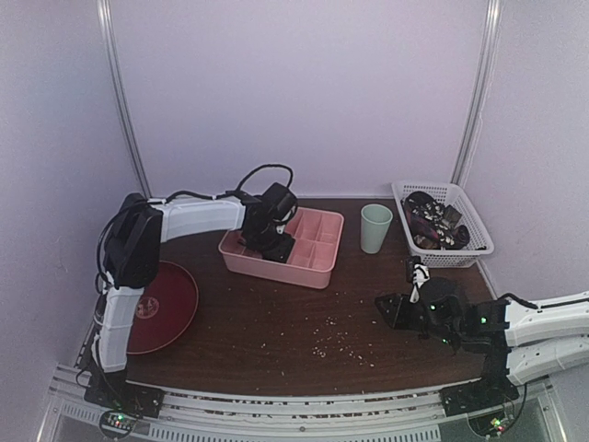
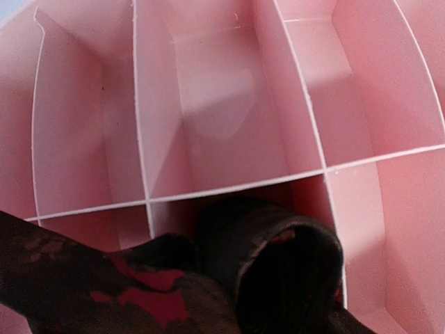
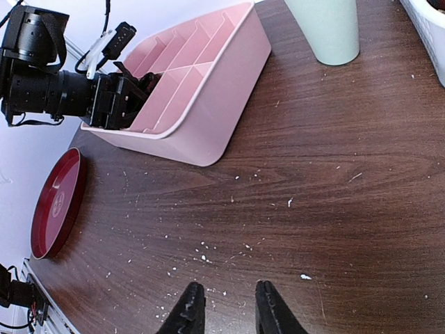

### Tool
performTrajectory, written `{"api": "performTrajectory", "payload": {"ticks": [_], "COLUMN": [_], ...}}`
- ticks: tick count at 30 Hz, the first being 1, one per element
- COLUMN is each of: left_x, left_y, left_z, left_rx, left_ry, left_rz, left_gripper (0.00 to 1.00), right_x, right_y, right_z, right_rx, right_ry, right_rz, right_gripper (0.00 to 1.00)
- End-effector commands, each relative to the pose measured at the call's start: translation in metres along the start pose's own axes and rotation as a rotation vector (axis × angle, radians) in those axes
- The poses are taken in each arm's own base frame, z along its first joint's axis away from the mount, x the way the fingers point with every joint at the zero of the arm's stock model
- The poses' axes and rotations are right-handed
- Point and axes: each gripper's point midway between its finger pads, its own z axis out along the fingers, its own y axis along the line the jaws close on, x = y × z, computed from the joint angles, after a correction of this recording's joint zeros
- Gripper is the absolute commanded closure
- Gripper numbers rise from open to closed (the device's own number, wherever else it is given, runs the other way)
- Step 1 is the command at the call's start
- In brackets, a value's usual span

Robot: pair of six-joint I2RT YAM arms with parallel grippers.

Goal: Roll the ties
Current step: Place the tie in the storage box.

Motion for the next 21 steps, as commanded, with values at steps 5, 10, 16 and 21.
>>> {"api": "performTrajectory", "payload": {"ticks": [5, 10, 16, 21], "left_x": [-0.018, -0.029, -0.028, -0.037], "left_y": [-0.008, -0.01, -0.009, -0.007], "left_z": [-0.015, -0.025, -0.028, -0.037], "left_rx": [0.027, 0.044, 0.047, 0.038], "left_ry": [-0.046, -0.075, -0.071, -0.097], "left_rz": [0.022, 0.024, 0.032, 0.043], "left_gripper": [0.27, 0.32, 0.25, 0.22], "right_x": [0.001, 0.001, 0.002, 0.001], "right_y": [-0.005, -0.006, -0.005, -0.005], "right_z": [0.003, 0.003, 0.003, 0.003], "right_rx": [0.024, 0.026, 0.025, 0.025], "right_ry": [-0.005, -0.006, -0.004, -0.006], "right_rz": [-0.007, -0.007, -0.008, -0.009], "right_gripper": [0.73, 0.73, 0.73, 0.73]}}
